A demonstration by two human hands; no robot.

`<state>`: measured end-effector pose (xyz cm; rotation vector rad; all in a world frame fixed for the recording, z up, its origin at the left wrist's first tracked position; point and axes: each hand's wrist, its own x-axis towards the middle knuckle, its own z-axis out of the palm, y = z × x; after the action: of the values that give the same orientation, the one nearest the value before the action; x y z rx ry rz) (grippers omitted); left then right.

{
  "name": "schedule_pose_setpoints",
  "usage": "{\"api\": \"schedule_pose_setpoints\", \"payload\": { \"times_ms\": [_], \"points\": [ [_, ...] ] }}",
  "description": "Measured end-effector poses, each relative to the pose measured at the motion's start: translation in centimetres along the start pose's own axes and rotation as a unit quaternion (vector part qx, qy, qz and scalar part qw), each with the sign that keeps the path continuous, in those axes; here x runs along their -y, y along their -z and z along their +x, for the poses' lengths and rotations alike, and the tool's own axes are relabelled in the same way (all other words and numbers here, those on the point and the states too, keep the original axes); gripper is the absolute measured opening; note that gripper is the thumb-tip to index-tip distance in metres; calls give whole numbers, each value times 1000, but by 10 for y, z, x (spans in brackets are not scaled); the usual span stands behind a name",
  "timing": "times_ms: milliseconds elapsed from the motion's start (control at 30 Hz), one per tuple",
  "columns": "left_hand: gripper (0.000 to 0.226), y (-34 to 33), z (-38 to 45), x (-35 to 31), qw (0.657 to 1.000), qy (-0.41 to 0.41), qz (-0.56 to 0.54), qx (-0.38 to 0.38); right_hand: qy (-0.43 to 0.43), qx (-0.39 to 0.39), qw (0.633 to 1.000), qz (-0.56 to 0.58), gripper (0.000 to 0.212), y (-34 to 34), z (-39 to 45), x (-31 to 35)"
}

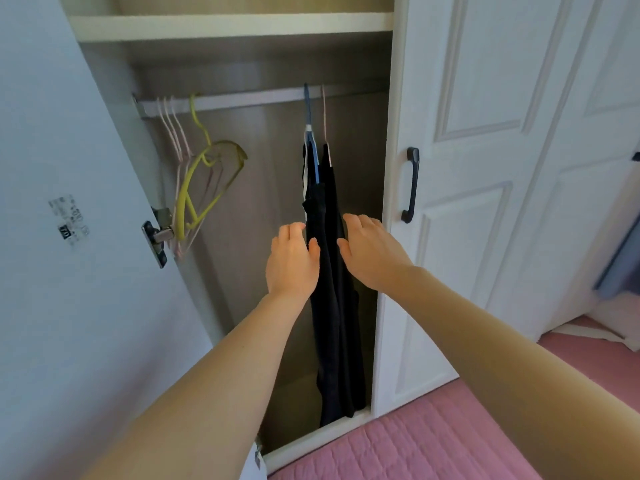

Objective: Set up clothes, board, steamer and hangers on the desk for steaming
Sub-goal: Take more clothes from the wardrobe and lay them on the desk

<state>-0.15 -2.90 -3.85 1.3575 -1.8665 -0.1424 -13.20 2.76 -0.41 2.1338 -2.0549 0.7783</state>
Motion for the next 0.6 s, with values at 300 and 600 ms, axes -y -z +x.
{"api": "schedule_pose_setpoints", "payload": {
  "times_ms": [300,600],
  "points": [
    [46,-21,53,2,997,-28,13,66,-62,8,991,114,32,-8,88,0],
    [26,-3,92,20,993,-28,62,92,-85,35,989,115,47,-22,123,-9]
  ]
}}
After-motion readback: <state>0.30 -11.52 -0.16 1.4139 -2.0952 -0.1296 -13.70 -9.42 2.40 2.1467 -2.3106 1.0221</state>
